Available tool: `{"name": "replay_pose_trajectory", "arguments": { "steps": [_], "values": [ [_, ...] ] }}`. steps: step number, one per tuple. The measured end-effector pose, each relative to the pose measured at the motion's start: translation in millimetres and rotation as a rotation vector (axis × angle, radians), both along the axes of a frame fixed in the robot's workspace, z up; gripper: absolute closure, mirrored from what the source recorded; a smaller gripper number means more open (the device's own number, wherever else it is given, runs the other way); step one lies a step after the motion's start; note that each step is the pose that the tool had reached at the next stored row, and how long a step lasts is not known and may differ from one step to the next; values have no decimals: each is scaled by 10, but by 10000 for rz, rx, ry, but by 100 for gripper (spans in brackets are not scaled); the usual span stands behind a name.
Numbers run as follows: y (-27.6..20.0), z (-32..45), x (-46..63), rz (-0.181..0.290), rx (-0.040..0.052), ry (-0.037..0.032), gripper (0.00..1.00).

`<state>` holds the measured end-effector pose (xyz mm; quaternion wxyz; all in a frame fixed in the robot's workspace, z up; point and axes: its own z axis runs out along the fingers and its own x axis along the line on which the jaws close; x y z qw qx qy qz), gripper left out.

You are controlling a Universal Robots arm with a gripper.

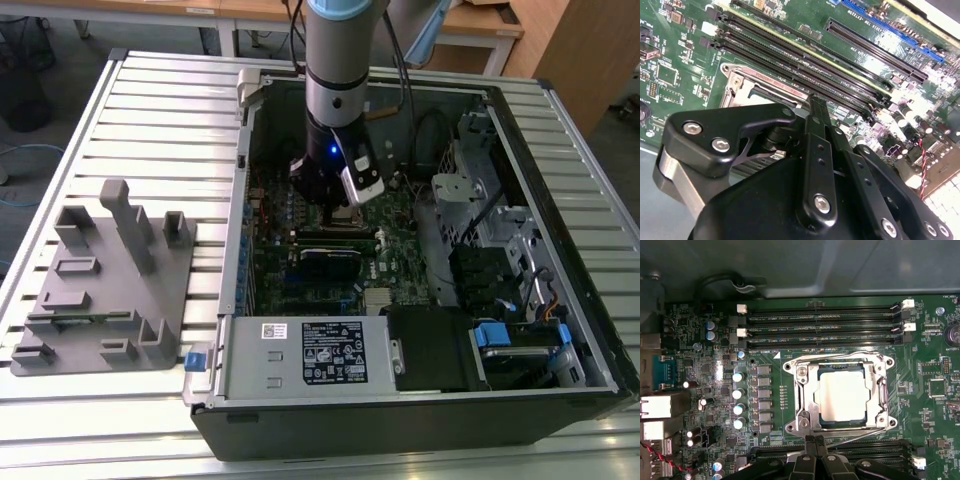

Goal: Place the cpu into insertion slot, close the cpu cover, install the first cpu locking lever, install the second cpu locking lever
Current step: 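Install the second cpu locking lever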

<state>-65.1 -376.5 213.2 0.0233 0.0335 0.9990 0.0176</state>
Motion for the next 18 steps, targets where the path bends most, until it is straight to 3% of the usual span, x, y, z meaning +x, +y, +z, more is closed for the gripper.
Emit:
{"name": "replay_pose_trajectory", "arguments": {
  "steps": [5,18],
  "values": [
    [0,-43,-3,-1,0,0,89],
    [-1,-57,-47,-1,-3,-6,89]
  ]
}}
